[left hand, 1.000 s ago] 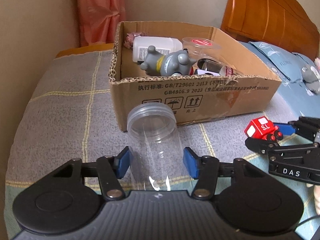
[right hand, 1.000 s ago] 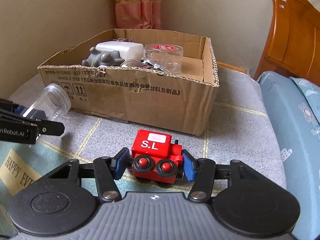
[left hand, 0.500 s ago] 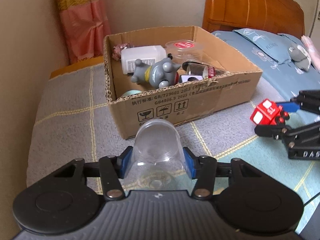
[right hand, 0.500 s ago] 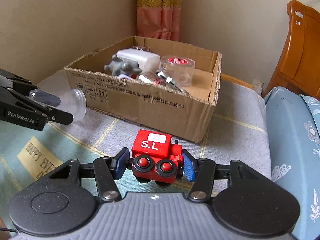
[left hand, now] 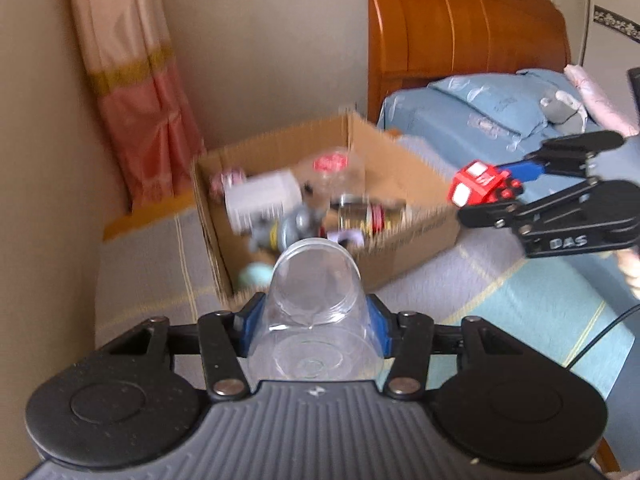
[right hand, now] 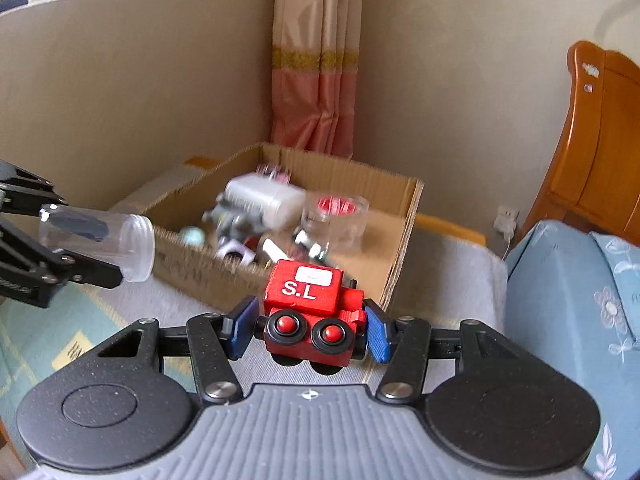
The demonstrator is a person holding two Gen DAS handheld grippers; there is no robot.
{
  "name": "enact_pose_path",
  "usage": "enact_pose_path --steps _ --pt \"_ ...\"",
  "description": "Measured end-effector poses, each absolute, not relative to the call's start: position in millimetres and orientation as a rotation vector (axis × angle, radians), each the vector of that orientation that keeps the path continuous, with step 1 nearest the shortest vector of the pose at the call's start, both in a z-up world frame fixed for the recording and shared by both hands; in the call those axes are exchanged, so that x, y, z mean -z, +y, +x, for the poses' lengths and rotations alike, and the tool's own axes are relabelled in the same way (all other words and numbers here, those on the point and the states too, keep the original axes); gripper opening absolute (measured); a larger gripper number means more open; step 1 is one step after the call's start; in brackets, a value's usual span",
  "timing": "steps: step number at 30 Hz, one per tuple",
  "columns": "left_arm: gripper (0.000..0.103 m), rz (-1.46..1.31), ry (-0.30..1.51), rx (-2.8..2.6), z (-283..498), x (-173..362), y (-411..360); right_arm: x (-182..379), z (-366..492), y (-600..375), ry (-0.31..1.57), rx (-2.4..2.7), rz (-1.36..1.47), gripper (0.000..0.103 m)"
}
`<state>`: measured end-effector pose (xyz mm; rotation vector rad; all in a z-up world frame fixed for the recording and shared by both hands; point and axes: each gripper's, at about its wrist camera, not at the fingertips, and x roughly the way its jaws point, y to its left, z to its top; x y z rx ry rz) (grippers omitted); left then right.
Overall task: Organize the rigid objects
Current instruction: 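Lift and carry the jar and red car over the box with both tools, then open the left tool to drop the jar while the right tool releases the red car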
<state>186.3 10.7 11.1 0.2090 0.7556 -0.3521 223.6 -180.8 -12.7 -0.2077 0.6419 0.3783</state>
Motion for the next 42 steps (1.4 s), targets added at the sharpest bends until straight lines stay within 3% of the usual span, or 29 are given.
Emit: enact_pose_path --steps 12,28,29,30,32,38,39,40,42 --pt "0.051 0.258 0.698 0.338 272 -41 -10 0 287 -178 0.653 -0.384 -0.182 0.061" --pt "0.051 0.231 0.721 0.335 381 -25 -46 22 356 -185 0.713 -0.341 -0.183 0.061" --pt "0.051 0.228 0.725 0.343 386 -24 -48 23 358 -185 0.707 -0.334 -0.184 0.063" --pt "0.051 0.225 0.733 0.349 390 -22 -50 24 359 -186 0.702 -0.329 -0.180 0.073" --pt "0.051 0.232 0.742 0.353 399 -16 -56 24 359 -189 0.690 -0.327 -0.165 0.084" --pt "0.053 0.218 0.751 0.365 415 0 -62 24 352 -197 0.685 -0.322 -0.163 0.086" --pt "0.061 0.219 0.752 0.363 416 3 -62 25 352 -198 0.690 -0.324 -0.159 0.086" --pt "0.076 0.223 0.762 0.337 418 6 -62 25 351 -199 0.694 -0.325 -0.158 0.086" --pt "0.089 0.221 0.770 0.269 417 10 -60 26 349 -200 0.695 -0.321 -0.159 0.088"
